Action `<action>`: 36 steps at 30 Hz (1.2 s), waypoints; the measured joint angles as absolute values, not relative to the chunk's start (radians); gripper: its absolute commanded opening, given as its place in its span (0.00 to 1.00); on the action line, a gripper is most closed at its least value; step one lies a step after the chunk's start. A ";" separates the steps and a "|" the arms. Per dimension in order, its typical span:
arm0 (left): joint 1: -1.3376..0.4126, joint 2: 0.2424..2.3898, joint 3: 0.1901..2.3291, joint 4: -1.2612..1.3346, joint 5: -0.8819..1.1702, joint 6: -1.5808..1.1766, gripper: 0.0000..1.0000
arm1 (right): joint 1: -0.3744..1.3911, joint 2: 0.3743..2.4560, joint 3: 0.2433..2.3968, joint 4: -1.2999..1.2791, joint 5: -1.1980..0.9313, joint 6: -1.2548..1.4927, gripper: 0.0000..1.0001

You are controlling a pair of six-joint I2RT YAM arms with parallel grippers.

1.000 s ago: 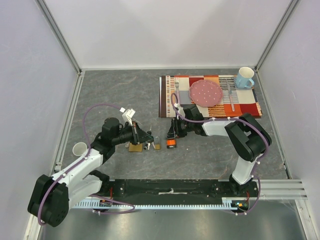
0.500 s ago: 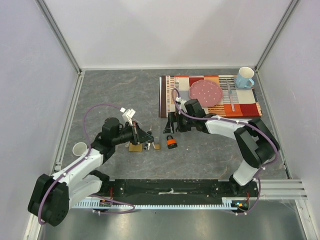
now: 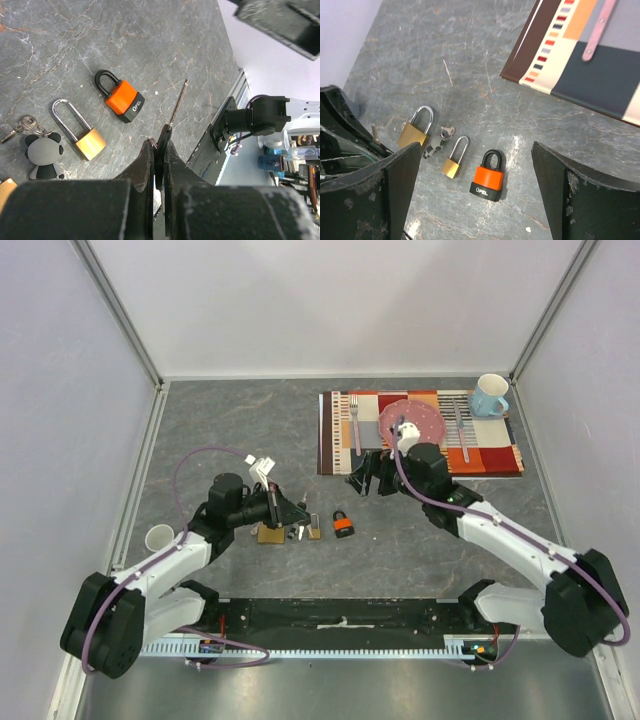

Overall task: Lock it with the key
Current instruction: Place the lock at the center of the board, then place the key at the center of the board.

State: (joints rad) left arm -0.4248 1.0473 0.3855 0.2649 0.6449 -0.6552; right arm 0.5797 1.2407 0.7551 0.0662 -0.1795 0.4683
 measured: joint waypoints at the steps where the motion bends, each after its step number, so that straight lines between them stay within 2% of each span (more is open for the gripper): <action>1: -0.425 1.056 0.385 0.273 0.651 -0.659 0.02 | 0.580 1.207 0.738 0.069 -0.155 0.471 0.98; 11: -0.443 1.163 0.386 0.342 0.665 -0.691 0.02 | 0.580 1.005 0.667 0.097 -0.022 0.484 0.98; 18: -0.506 1.303 0.426 0.347 0.656 -0.700 0.02 | 0.580 1.005 0.662 0.094 -0.002 0.484 0.98; 32: -0.574 1.565 0.633 0.246 0.590 -0.687 0.02 | 0.580 1.027 0.661 0.088 -0.002 0.483 0.98; 36: -0.581 1.588 0.643 0.207 0.558 -0.678 0.10 | 0.580 1.029 0.661 0.088 -0.002 0.483 0.98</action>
State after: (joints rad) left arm -0.5808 1.5875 0.6434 0.2073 0.5575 -0.6785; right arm 0.5797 1.0290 0.6605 0.0883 -0.0025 0.4828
